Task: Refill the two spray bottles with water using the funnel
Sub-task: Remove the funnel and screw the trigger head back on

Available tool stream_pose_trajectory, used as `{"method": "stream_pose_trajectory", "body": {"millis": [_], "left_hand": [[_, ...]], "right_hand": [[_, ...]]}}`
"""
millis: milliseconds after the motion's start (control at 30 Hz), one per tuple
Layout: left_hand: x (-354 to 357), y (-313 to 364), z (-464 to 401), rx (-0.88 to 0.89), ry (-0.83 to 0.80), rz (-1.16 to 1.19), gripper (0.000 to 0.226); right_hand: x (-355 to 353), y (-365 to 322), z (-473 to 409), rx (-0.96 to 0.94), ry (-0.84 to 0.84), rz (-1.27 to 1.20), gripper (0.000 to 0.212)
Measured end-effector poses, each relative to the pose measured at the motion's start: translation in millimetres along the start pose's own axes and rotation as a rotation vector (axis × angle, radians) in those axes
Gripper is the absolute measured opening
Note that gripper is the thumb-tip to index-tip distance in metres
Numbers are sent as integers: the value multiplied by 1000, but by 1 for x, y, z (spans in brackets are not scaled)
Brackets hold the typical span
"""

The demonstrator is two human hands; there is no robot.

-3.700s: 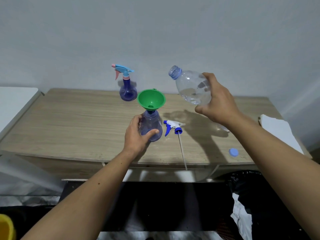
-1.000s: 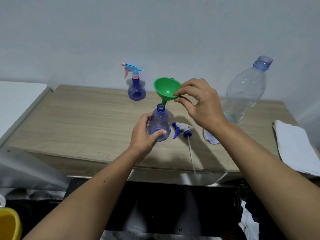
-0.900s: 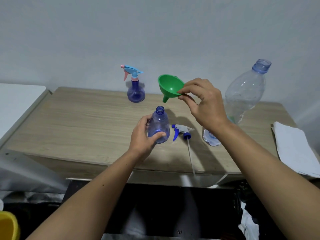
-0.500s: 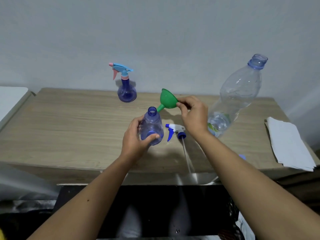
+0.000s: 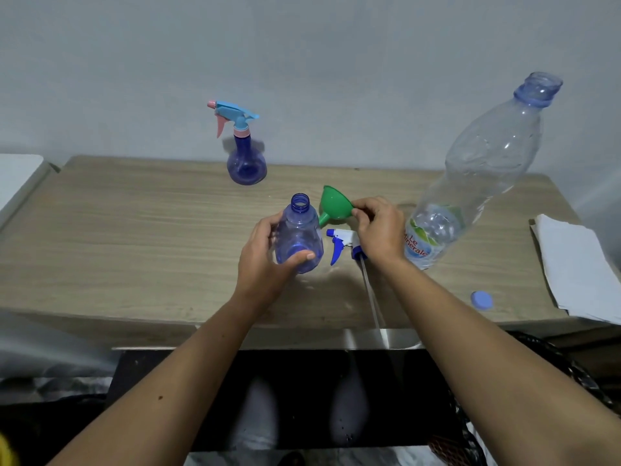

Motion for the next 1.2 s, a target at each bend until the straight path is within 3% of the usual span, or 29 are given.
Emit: {"method": "stream_pose_trajectory", "body": {"millis": [333,500,833,1200], "left_hand": [[-1,1,1,-2,12,5,76],[0,4,3,-12,12,7,75],[-1,12,11,-17,9,-5,73],[-1,10,11,24,6,-17,75]], "right_hand": [[5,9,6,-11,-58,28,20],[0,5,16,-24,-86,13,33],[2,17,73,146,-122,70,56],[12,43,70,420,-94,46,41]]}}
Point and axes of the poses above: each hand's wrist, its own z-axis away from the middle knuckle, its own x-axis out of the palm, y = z × x, the point moved 9 cm from there along -z, towards the middle knuckle, and after that the axes turned 9 degrees about -y, right-handed, at the moved point
